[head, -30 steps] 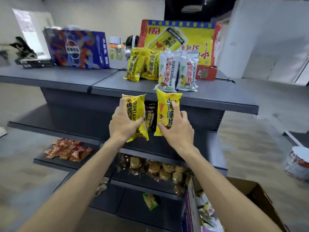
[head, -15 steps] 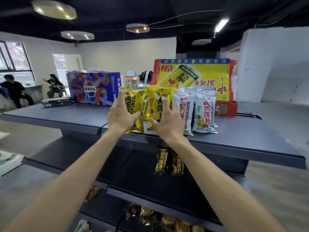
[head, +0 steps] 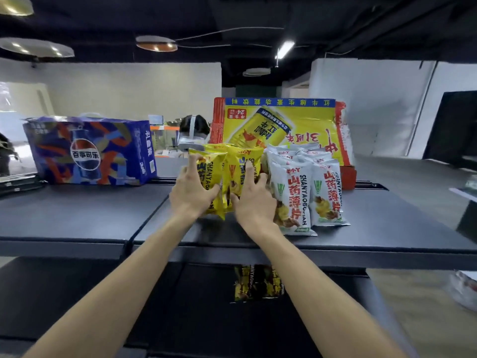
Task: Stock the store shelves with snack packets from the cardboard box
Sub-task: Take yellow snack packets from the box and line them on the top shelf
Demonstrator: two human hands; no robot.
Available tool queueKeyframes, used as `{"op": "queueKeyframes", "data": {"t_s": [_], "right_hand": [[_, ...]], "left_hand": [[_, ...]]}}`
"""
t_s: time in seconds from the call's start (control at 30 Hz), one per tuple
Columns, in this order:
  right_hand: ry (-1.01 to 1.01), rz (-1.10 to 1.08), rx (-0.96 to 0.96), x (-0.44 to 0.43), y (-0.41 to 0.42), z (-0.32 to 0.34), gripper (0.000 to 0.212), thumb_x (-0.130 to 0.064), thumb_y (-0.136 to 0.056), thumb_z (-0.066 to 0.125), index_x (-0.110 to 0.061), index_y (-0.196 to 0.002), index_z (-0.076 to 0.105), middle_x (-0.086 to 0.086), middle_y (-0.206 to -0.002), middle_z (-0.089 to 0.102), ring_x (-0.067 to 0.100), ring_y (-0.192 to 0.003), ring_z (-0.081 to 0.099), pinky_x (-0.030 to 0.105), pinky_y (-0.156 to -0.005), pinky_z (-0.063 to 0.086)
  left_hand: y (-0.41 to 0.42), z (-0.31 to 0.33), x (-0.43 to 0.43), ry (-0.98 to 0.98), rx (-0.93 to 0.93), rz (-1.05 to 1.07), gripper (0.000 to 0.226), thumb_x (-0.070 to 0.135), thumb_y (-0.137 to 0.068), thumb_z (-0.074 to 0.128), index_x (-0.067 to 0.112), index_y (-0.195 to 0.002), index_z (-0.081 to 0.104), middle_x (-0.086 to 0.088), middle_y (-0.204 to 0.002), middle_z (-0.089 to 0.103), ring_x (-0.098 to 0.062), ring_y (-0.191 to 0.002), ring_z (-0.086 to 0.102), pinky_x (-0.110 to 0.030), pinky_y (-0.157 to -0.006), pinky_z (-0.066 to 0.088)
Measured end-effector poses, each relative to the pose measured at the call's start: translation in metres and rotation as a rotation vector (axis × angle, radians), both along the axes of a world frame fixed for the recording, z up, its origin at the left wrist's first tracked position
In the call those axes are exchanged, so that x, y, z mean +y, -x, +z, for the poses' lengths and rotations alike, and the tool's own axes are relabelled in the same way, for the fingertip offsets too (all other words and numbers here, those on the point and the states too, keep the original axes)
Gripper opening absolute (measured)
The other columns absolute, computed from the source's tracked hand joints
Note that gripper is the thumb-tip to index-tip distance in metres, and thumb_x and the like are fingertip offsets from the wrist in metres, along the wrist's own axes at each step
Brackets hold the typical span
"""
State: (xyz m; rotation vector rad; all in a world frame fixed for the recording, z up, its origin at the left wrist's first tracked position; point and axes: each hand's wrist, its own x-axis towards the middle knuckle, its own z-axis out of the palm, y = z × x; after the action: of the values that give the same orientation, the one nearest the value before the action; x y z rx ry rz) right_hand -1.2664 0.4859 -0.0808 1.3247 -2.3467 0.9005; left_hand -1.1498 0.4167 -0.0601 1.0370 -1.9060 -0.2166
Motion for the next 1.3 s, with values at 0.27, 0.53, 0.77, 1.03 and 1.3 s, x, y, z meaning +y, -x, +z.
{"op": "queueKeyframes", "data": {"t_s": [0.27,0.53,0.77,1.03,1.3], "right_hand": [[-0.062,-0.168,0.032,-0.040,0.004,-0.027,0.086,-0.019,-0.094,0.059,-0.025,-0.153,-0.003,0.020,-0.137,0.033,0.038,-0.107,0.052,0.039,-0.063,0.043],[-0.038,-0.186,0.030,-0.046,0.003,-0.029,0.089,-0.035,-0.093,0.060,-0.027,-0.155,-0.003,0.017,-0.136,0.033,0.040,-0.112,0.052,0.043,-0.067,0.050],[-0.044,-0.209,0.033,-0.044,0.000,-0.026,0.086,-0.038,-0.095,0.056,-0.029,-0.157,-0.002,0.016,-0.137,0.034,0.038,-0.110,0.052,0.036,-0.064,0.038],[-0.134,-0.208,0.005,-0.026,-0.017,-0.019,0.084,-0.030,-0.099,0.048,-0.026,-0.155,-0.014,0.019,-0.148,0.026,0.039,-0.118,0.045,0.040,-0.070,0.041],[-0.188,-0.050,0.046,0.054,-0.031,0.026,0.069,-0.023,-0.097,0.050,-0.020,-0.155,0.013,0.019,-0.138,0.042,0.037,-0.118,0.052,0.042,-0.087,0.048]], "left_hand": [[0.007,-0.029,-0.027,0.097,-0.060,-0.026,0.065,0.042,-0.081,0.071,0.023,-0.133,0.038,-0.009,-0.108,0.050,-0.033,-0.088,0.062,-0.040,-0.061,0.047],[0.006,-0.036,-0.036,0.072,-0.017,-0.090,0.083,0.041,-0.072,0.078,0.023,-0.142,0.036,-0.011,-0.117,0.039,-0.033,-0.100,0.050,-0.040,-0.078,0.050],[-0.012,-0.049,-0.031,0.028,0.171,-0.277,0.074,0.029,-0.070,0.081,0.025,-0.134,0.044,0.000,-0.109,0.033,-0.023,-0.096,0.050,-0.034,-0.080,0.047],[-0.026,-0.046,-0.013,0.055,-0.055,-0.273,0.058,0.022,-0.071,0.082,0.012,-0.120,0.052,-0.006,-0.112,0.045,-0.029,-0.097,0.054,-0.036,-0.078,0.045],[-0.020,-0.018,0.041,-0.059,-0.363,-0.103,0.061,0.036,-0.081,0.072,0.016,-0.132,0.045,-0.010,-0.130,0.044,-0.033,-0.117,0.048,-0.043,-0.084,0.048]]}}
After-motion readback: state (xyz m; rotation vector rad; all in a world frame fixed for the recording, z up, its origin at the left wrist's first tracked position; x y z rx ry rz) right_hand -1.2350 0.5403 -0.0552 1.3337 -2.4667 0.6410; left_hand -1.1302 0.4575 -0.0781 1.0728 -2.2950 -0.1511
